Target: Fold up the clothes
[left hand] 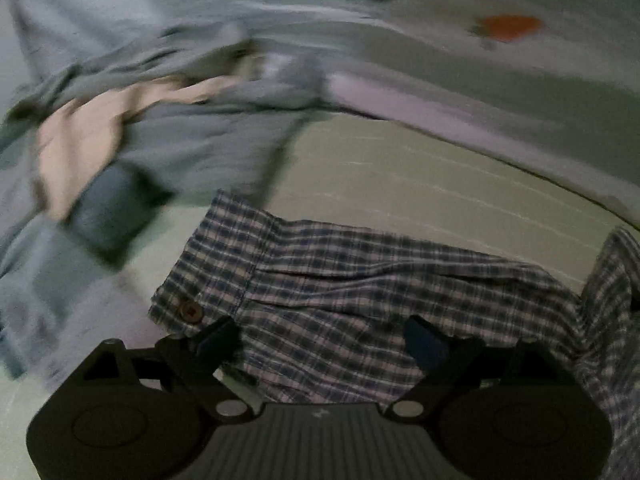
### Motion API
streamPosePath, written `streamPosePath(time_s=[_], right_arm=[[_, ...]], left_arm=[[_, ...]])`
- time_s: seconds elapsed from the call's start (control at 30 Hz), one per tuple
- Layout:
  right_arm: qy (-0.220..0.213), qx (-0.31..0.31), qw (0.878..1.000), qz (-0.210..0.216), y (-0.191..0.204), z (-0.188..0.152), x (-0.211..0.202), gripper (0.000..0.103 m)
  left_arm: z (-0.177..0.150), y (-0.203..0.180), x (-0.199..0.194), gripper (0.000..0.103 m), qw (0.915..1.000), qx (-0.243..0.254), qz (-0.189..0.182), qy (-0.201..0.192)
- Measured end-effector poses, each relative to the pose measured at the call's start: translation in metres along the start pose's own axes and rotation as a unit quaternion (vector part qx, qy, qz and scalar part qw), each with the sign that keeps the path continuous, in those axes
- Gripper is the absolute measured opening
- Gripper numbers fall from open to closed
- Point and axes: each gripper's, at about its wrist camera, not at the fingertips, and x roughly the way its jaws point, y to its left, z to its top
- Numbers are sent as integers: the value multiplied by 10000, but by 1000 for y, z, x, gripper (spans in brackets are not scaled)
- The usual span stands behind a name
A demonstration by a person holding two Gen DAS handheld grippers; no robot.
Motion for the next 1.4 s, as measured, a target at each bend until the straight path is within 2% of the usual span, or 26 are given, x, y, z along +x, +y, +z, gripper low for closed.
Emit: streamPosePath(time_s=[0.13,0.23,0.33,0.37,0.43,0.47,0.5,0.53,0.63,0.73,0.8,0.93,0.97,1.03,1.1,1.2,1.33,1.4], right_arm=[[-1,-528,9964,663,64,28,28,7],[-51,-1059,9896,975,112,33,34,7],[-130,-1542,9826,1026,143,33,30,7],[-167,-1424,9851,952,138,35,23,8],[-243,-1186,9894,803,129,39,10,27],[-281,-1067,9912,728,124,40,3,48],[-318,-947,9928,653,119,42,-4,64],[-380,-826,9942,575,114,42,-14,68],[-596,-477,9969,177,102,16,-72,70],[-405,-200,9988,191,92,-21,-110,70],[-127,35,9992,374,93,-51,-129,70],[658,298,9901,1200,115,-92,-133,70],[812,301,9864,1396,122,-100,-132,70],[856,111,9841,1550,138,-111,-133,61],[879,-13,9839,1559,142,-113,-136,23],[829,-12,9833,1618,136,-115,-143,2],[604,210,9848,1616,99,-117,-169,1],[437,330,9890,1372,66,-119,-188,1]], left_arm=[[-12,35,-10,92,9984,-442,339,71],[-28,55,-21,92,9967,-637,488,123],[-43,65,-36,92,9953,-761,565,193],[-47,66,-41,91,9954,-746,552,220],[-57,67,-52,91,9966,-586,532,242],[-61,66,-57,91,9972,-476,535,229],[-66,65,-62,91,9977,-372,533,209],[-72,65,-69,91,9981,-311,505,166],[-89,71,-84,91,9983,-461,337,130],[-111,78,-96,91,9974,-634,260,215],[-126,78,-102,91,9980,-517,297,211],[-148,83,-114,91,9987,-475,130,140],[-152,83,-117,91,9988,-451,118,133],[-157,85,-122,91,9990,-417,100,129],[-158,88,-125,91,9991,-389,71,159],[-159,90,-128,91,9992,-327,-12,222],[-161,91,-130,92,9992,-283,-65,258],[-162,91,-131,93,9992,-280,-65,286]])
